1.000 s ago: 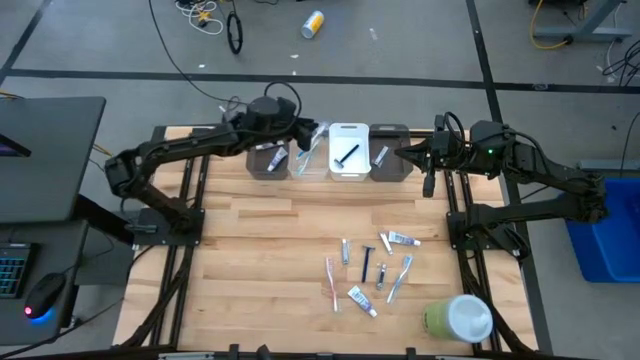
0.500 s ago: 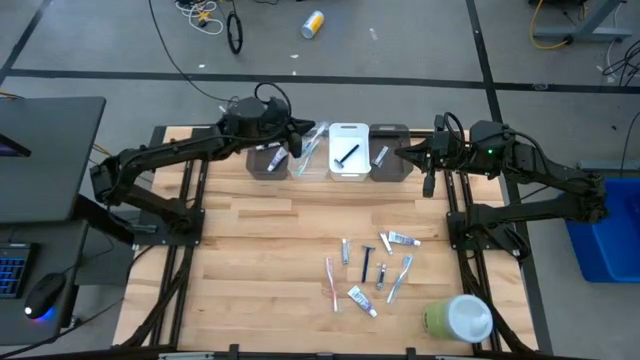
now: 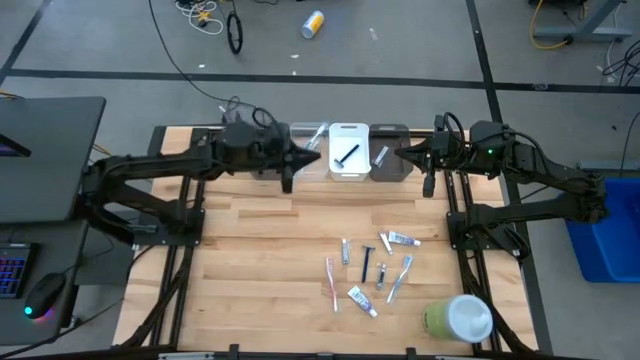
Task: Pick & Place Travel size toiletries
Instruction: Put the white toothpaste into the left black bin
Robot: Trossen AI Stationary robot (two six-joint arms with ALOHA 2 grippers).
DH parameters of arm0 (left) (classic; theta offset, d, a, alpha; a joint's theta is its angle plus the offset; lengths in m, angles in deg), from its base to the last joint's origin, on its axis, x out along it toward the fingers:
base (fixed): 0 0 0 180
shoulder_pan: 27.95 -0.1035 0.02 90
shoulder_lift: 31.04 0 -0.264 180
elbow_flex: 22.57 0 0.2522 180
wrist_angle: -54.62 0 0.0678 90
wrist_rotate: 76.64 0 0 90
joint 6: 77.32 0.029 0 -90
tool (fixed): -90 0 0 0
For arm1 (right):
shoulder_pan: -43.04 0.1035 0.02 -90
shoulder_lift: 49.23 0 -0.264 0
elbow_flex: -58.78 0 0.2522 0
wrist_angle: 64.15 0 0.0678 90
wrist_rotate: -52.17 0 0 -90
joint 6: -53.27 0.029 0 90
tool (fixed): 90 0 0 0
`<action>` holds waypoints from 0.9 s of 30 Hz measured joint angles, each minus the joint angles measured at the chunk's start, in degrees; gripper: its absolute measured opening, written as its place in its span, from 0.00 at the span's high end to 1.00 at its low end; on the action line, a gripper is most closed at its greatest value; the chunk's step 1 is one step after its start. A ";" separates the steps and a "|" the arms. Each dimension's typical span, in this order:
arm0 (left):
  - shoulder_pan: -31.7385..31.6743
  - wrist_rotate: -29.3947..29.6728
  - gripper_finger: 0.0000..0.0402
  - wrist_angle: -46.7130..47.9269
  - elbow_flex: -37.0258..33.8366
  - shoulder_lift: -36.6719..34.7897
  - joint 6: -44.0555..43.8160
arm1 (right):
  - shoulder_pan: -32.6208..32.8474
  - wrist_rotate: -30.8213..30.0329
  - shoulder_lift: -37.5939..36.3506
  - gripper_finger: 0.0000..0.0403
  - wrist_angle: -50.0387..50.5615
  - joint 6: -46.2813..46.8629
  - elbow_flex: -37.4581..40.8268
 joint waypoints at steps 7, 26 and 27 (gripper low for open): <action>7.24 0.41 0.99 0.14 0.00 -1.86 5.02 | 0.00 0.64 0.00 0.99 0.01 -0.21 0.00; 18.85 8.54 0.99 2.19 -0.10 -6.57 13.92 | 5.57 6.16 -0.37 0.99 1.54 0.25 0.00; 18.85 8.95 0.99 1.46 -0.01 -6.80 13.93 | 5.81 6.13 -0.65 0.99 1.74 0.72 0.00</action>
